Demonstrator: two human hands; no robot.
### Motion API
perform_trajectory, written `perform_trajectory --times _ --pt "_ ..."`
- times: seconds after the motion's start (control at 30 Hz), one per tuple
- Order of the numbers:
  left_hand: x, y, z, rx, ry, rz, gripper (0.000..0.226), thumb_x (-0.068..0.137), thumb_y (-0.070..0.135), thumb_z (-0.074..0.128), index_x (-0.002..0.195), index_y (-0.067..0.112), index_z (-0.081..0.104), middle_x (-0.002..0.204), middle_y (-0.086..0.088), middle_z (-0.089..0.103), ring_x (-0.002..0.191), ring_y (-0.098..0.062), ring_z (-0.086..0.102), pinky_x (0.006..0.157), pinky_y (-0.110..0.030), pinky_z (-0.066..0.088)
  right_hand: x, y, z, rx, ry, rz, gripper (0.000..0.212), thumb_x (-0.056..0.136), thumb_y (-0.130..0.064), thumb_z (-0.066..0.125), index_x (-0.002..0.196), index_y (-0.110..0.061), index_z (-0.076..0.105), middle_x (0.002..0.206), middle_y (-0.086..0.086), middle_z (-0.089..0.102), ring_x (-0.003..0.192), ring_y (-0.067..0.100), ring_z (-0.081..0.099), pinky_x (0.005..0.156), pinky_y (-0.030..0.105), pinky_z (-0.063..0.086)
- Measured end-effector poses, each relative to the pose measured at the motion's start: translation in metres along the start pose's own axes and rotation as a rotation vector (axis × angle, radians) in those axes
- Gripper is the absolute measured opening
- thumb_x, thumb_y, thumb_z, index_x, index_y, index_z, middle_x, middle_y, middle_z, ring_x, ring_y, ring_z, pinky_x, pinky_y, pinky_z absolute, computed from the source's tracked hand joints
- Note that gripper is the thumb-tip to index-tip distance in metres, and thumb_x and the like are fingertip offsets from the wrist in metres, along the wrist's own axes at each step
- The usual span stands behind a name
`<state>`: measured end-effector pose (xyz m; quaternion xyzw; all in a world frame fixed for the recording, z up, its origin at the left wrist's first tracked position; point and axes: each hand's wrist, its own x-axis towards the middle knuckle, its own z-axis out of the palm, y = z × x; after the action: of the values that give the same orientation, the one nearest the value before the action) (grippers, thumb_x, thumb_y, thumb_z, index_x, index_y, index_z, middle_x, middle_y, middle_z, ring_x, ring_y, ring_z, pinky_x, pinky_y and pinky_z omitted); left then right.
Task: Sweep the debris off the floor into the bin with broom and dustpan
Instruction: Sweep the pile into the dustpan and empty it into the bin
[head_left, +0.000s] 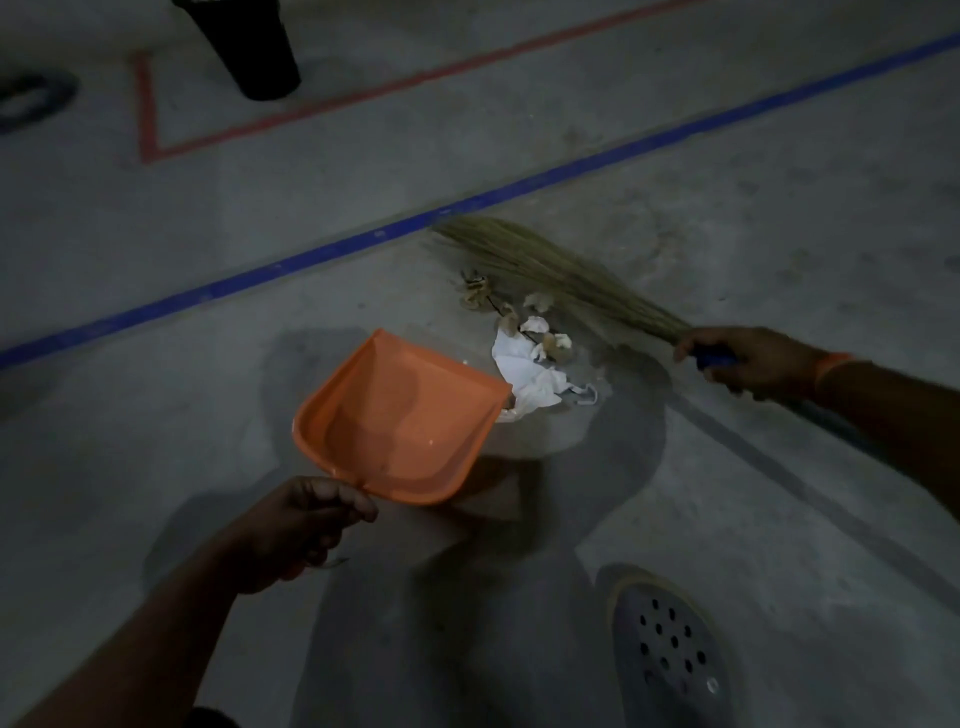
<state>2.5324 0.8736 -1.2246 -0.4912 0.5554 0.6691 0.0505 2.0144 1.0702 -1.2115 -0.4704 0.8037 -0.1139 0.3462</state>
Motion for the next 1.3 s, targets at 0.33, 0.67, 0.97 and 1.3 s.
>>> perform_trajectory --times 0.33,0.67,0.97,1.3 --pt "0.008 -0.001 -0.005 -0.005 0.039 -0.016 0.027 0.103 0.003 0.048 0.096 0.004 0.073 0.056 -0.003 0.031 0.044 -0.009 0.024 0.043 -0.011 0.020 0.064 -0.040 -0.010 -0.129 -0.160 0.025 0.047 0.088 0.000 0.049 0.104 -0.043 0.059 0.104 0.014 0.057 0.061 0.028 0.060 0.051 0.034 0.051" --pt "-0.013 -0.019 -0.031 0.056 -0.094 -0.083 0.019 0.083 0.016 0.065 0.092 0.002 0.075 0.057 -0.005 0.032 0.044 -0.009 0.025 0.041 -0.012 0.020 -0.041 0.035 0.041 0.001 -0.118 0.102 0.046 0.091 -0.005 0.053 0.112 -0.045 0.059 0.098 0.003 0.063 0.055 0.016 0.059 0.048 0.027 0.052" --pt "-0.022 -0.030 -0.045 0.108 -0.201 -0.104 0.033 0.070 0.024 0.074 0.091 -0.001 0.074 0.072 -0.013 0.039 0.052 -0.013 0.020 0.045 -0.018 0.018 -0.073 0.047 0.041 0.168 -0.011 0.128 0.044 0.095 -0.006 0.051 0.112 -0.046 0.058 0.096 0.010 0.060 0.066 0.021 0.055 0.052 0.029 0.049" --pt "-0.019 -0.038 -0.033 0.329 -0.314 -0.226 0.026 0.079 0.025 0.063 0.097 0.012 0.076 0.056 -0.006 0.037 0.040 -0.010 0.030 0.041 -0.014 0.024 -0.055 0.049 0.065 0.143 -0.056 0.225 0.046 0.093 -0.004 0.052 0.102 -0.049 0.059 0.095 0.014 0.060 0.061 0.023 0.055 0.050 0.029 0.047"
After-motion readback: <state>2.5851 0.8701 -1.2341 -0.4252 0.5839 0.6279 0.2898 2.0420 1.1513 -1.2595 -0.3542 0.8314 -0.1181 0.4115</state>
